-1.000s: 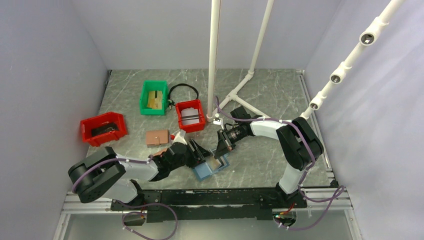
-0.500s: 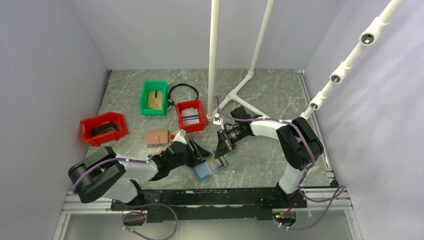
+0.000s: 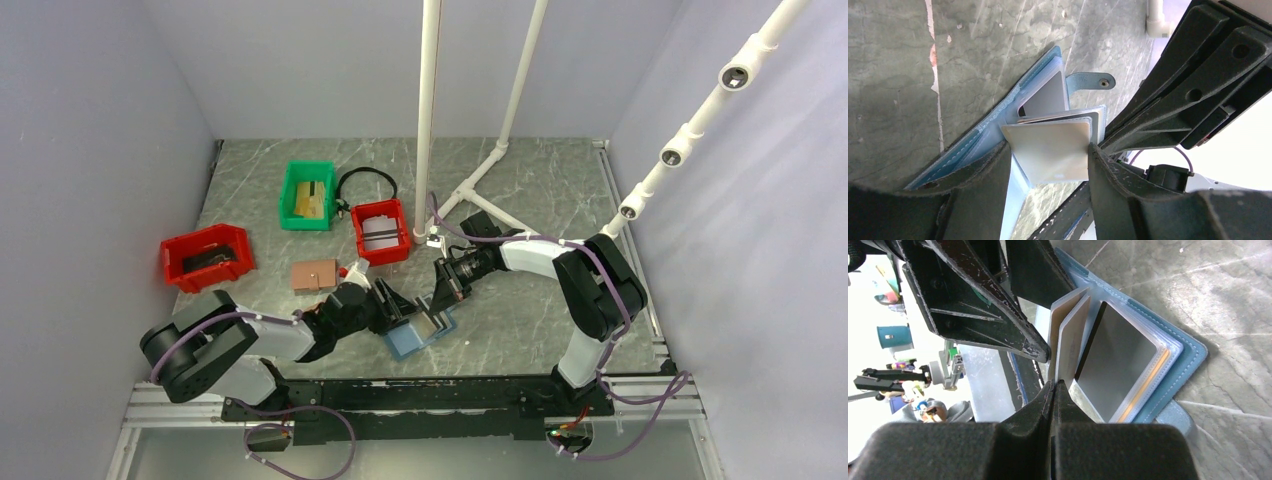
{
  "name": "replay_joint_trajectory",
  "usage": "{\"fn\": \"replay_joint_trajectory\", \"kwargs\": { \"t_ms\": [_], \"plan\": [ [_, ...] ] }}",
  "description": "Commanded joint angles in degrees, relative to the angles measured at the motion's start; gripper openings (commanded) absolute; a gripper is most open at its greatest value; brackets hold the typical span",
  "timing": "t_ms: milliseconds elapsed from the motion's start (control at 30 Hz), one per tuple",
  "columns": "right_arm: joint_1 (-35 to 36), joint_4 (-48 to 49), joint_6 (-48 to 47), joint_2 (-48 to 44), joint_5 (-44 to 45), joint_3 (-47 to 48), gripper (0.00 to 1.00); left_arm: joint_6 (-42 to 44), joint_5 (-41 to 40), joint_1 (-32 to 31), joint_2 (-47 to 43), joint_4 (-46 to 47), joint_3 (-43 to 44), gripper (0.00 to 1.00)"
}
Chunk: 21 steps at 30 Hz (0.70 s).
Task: Take the credit cards out of the card holder
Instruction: Remove the credit card from the card holder.
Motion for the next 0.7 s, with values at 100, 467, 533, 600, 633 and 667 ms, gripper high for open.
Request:
{"fn": "replay_joint_trajectory", "kwargs": {
  "t_ms": [100, 467, 533, 600, 633, 667],
  "plan": [
    [-0.11, -1.37, -1.97, -1.43, 4.08, 2.11, 0.0, 2.78, 0.68, 1.08, -1.32, 0.92, -0.91, 0.14],
    [0.44, -0.82, -3.78, -3.45, 14.04, 1.37, 0.0, 3.26, 2.31, 1.73, -0.09, 1.78, -0.93, 0.18],
    [1.17, -1.03, -4.79, -4.05, 15.29, 1.41, 0.0, 2.95, 3.39, 1.72, 1.8, 4.37, -0.85, 0.18],
    [1.97, -1.29, -6.01, -4.92, 16.62, 1.56, 0.04, 2.48, 4.45, 1.79, 4.04, 7.47, -0.85, 0.17],
    [2.18, -1.39, -6.5, -5.24, 16.86, 1.63, 0.14, 2.23, 4.96, 1.8, 5.09, 8.96, -0.84, 0.17],
    [2.19, -1.54, -6.99, -5.7, 16.95, 1.73, 0.2, 2.0, 5.33, 1.94, 6.17, 10.38, -0.88, 0.17]
  ]
}}
